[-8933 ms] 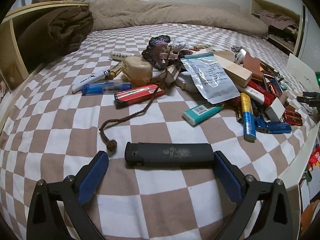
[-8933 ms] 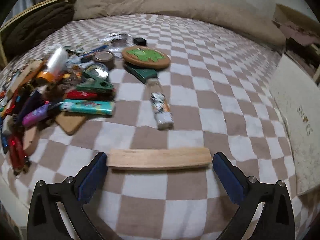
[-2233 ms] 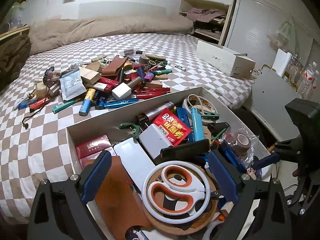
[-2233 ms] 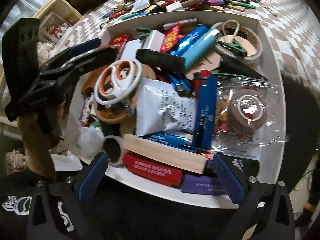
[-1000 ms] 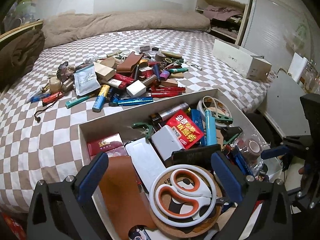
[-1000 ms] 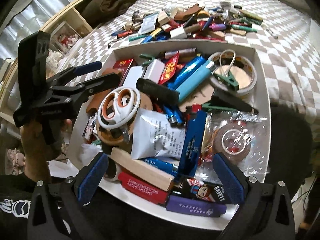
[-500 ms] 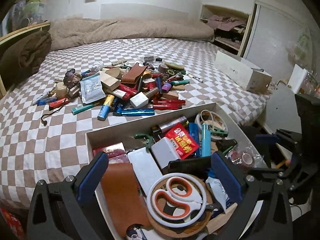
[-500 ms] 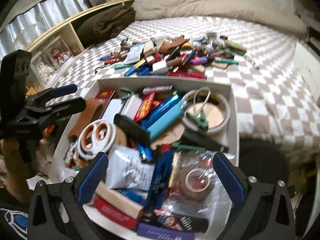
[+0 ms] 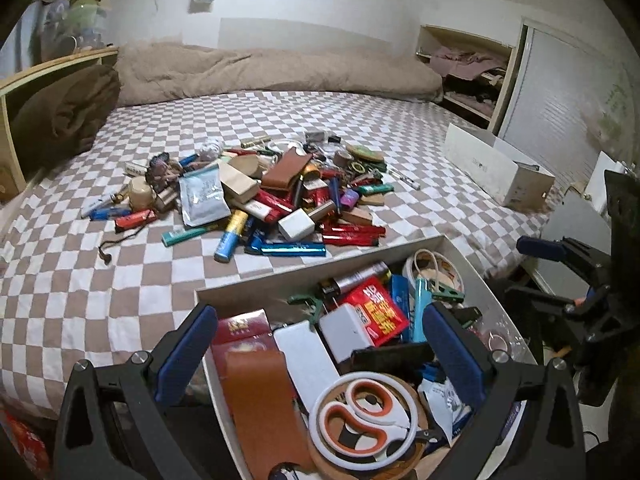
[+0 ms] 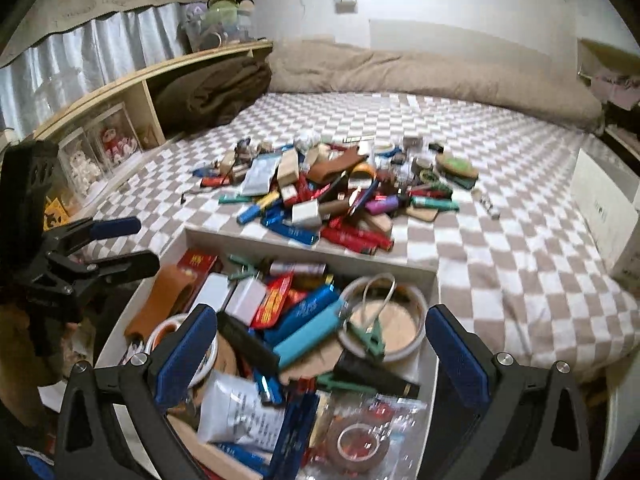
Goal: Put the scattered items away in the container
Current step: 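Lift both tools up out of the white box, then move both tools away from the box back over the pile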
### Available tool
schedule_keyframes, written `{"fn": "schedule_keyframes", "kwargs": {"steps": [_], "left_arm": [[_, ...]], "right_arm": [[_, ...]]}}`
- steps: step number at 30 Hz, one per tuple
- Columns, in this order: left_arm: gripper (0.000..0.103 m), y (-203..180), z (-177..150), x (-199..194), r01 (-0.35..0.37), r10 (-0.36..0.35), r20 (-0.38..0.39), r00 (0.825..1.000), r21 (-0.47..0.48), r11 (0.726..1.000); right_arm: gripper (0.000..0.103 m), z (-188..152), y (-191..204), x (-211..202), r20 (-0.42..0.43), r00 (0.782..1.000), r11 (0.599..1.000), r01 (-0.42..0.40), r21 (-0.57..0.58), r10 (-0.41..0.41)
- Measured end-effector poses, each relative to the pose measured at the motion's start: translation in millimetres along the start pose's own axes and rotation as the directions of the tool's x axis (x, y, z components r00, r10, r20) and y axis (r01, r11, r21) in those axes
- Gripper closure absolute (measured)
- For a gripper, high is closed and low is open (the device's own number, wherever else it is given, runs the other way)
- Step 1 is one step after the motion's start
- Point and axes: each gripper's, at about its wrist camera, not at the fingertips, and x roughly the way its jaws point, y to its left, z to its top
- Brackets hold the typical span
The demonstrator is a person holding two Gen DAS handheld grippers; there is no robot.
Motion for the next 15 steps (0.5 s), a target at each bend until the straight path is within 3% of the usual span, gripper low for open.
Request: {"fn": "schedule_keyframes", "kwargs": {"steps": [15], "left_arm": [[0.000,5,20,0,-0.027,0.026,0.050,0.998,0.005,1.000]], "right_arm": [[0.000,28,-14,6,0.051,0.999,0.999,0.017,-0.033,-0.016]]}}
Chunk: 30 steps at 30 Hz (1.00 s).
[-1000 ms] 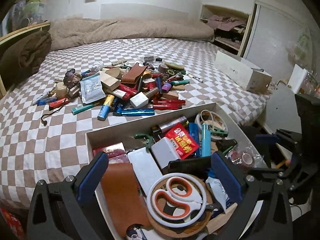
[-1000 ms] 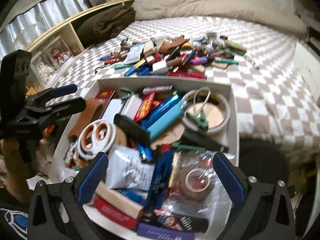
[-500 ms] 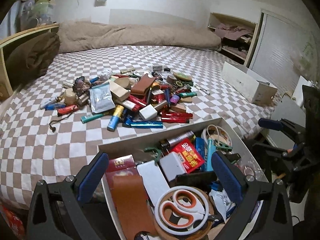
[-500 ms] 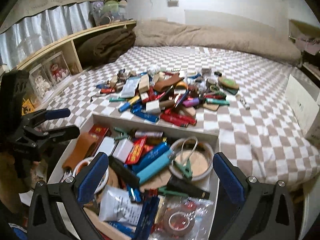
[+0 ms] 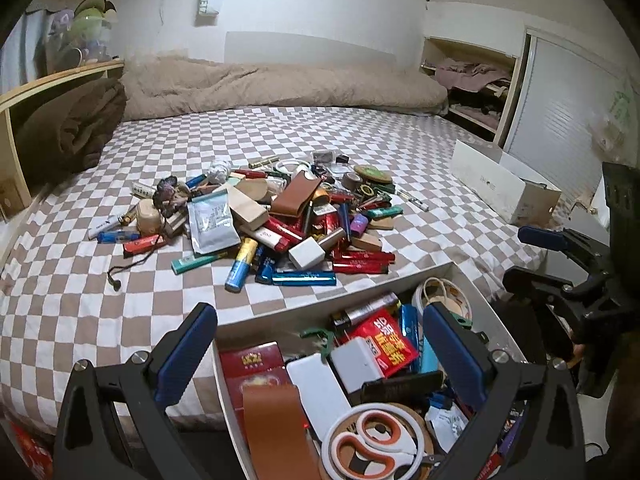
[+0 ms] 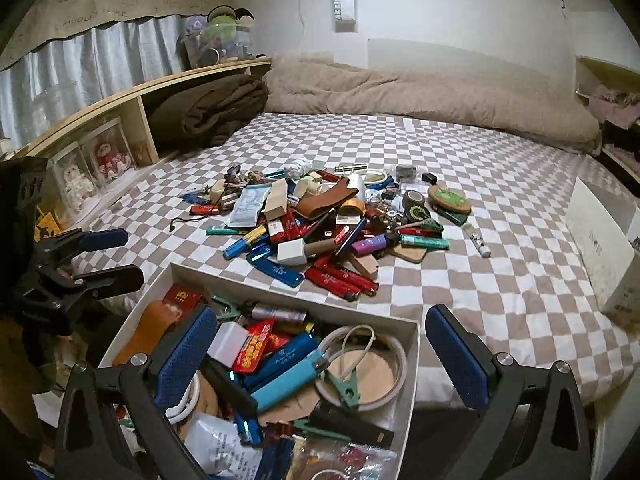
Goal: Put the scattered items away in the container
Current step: 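Move both tools away from the box back over the pile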
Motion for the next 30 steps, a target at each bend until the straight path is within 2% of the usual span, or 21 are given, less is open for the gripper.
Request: {"fn": "schedule_keyframes", "kwargs": {"steps": [13,19,25,27,30], "left_arm": [[0.000,17,12,12,0.023,-0.023,-0.002,1.000,-0.013,1.000],[0.000,35,19,25,-0.012,0.013,-0.024,1.000,0.006,1.000],[0.000,66,27,47,-0.019,0.016,-0.064,0.998,-0.041,0.999],[0.000,74,28,53,-0.037,0.034,-0.074,0.997,-0.042,0.998],[0.000,87,30,64,-0.067,0.063,-0.087,0.994,-0.040,0.997]], "right_arm": [[0.000,9,-25,15,0.001,1.000,0.999,0.025,0.043,-0.025],[0.000,12,-44,25,-0.004,0.998,0.996,0.055,0.075,-0.055],[0.000,15,-64,42,-0.026,0.998,0.988,0.062,0.138,-0.059],[0.000,15,-70,49,-0.037,0.998,0.987,0.052,0.153,-0.047],[0.000,15,-80,60,-0.054,0.996,0.983,0.081,0.164,-0.074]]}}
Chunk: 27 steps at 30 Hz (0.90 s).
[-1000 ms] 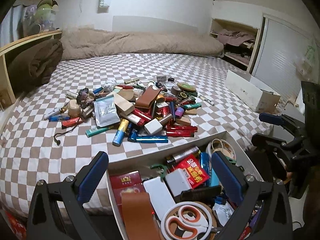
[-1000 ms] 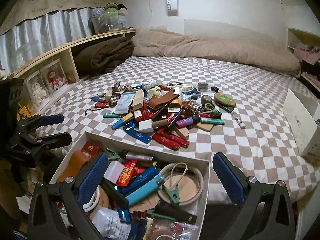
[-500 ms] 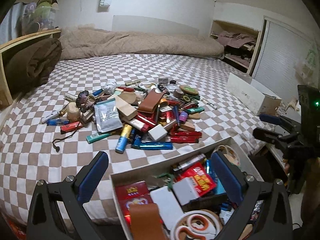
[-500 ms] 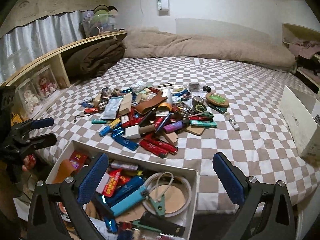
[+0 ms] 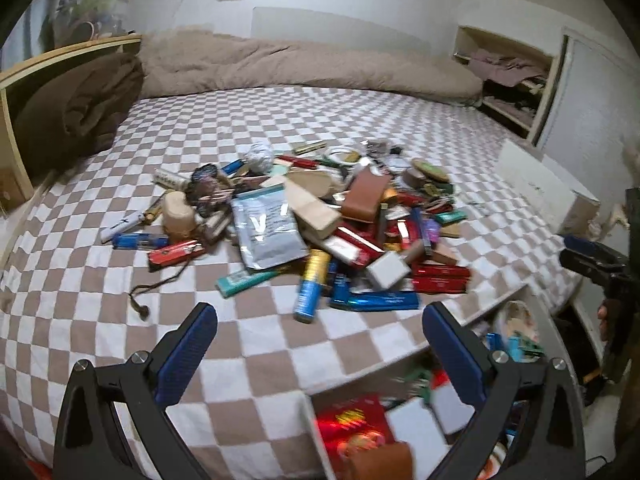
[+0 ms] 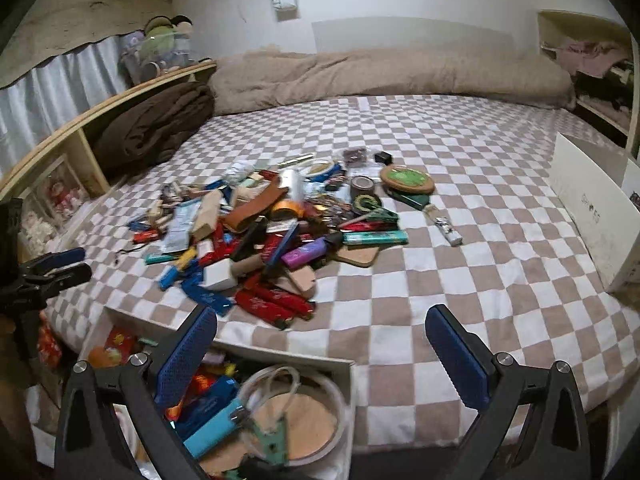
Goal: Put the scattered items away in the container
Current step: 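Move both tools away from the box back over the pile, then lower the left tool toward the teal lighter while the right tool approaches the glass vial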
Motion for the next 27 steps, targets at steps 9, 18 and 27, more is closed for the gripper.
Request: {"fn": "schedule_keyframes", "kwargs": {"steps": [9,18,27], "left_arm": [[0.000,41,8,30,0.022,-0.024,-0.044,0.999,-0.051,0.998],[0.000,60,12,59,-0.018,0.013,-0.096,0.995,-0.056,0.998],[0.000,64,5,93,-0.148,0.155,-0.169,0.973,0.051,0.988]], "right_arm": [[0.000,6,-29,21,-0.024,0.998,0.998,0.056,0.038,-0.055],[0.000,17,-57,45,-0.018,0.992,0.991,0.126,0.052,-0.125],[0.000,34,-94,91,-0.105,0.975,0.979,0.199,0.036,-0.194]]}}
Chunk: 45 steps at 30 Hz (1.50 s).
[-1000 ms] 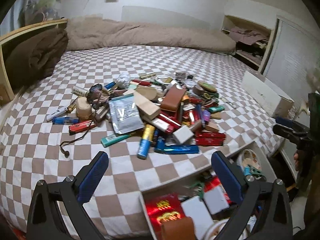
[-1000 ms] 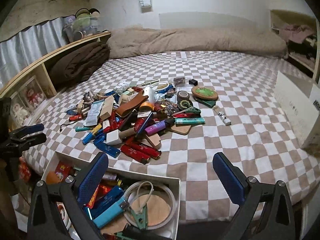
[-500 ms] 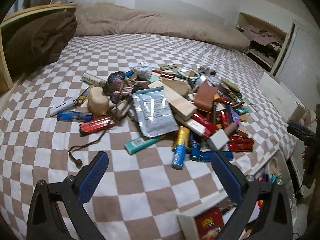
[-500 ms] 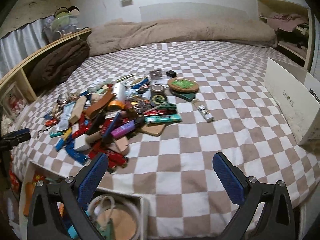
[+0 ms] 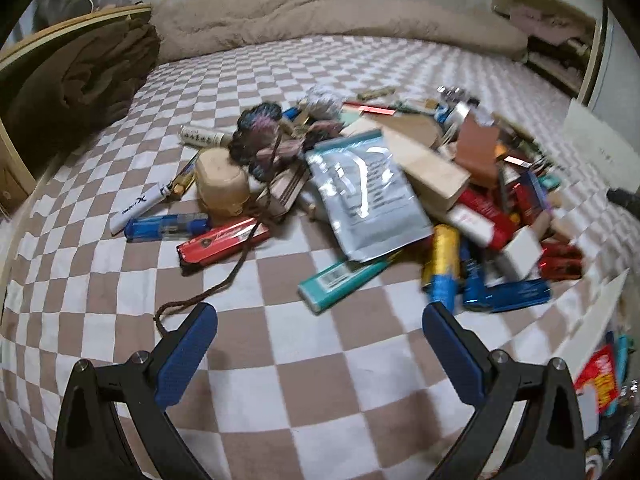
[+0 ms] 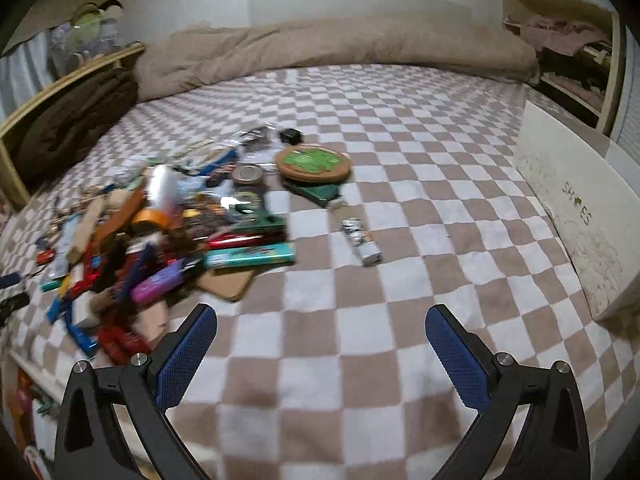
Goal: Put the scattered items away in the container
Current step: 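Lower the left tool toward the teal lighter while the right tool approaches the glass vial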
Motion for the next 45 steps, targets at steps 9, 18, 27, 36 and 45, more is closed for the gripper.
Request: {"fn": "schedule_keyframes", "kwargs": {"steps": [9,18,27,36,45], "left_arm": [[0.000,11,14,34,-0.048,0.048,-0.095,0.994,0.010,0.999],[0.000,19,15,41,-0.120,0.120,-0.059,0.991,0.006,0.993],[0.000,50,12,38,-0.167,0.164,-0.044,0.986,-0.080,0.983],[0.000,21,14,27,-0.058,0.058,-0.034,0.998,0.000,0.998],[0.000,-7,35,51,0.042,-0.046,-0.137,0.990,-0.028,0.999]], "right_arm": [[0.000,9,1,50,-0.038,0.995,0.994,0.085,-0.067,-0.088],[0.000,8,55,57,-0.037,0.998,0.971,0.037,-0.235,-0.047],[0.000,20,76,55,-0.061,0.997,0.979,-0.051,-0.199,0.040],[0.000,22,66,65,-0.079,0.997,0.991,-0.019,-0.135,0.009],[0.000,14,26,68,-0.083,0.995,0.998,-0.046,0.050,0.050]]}}
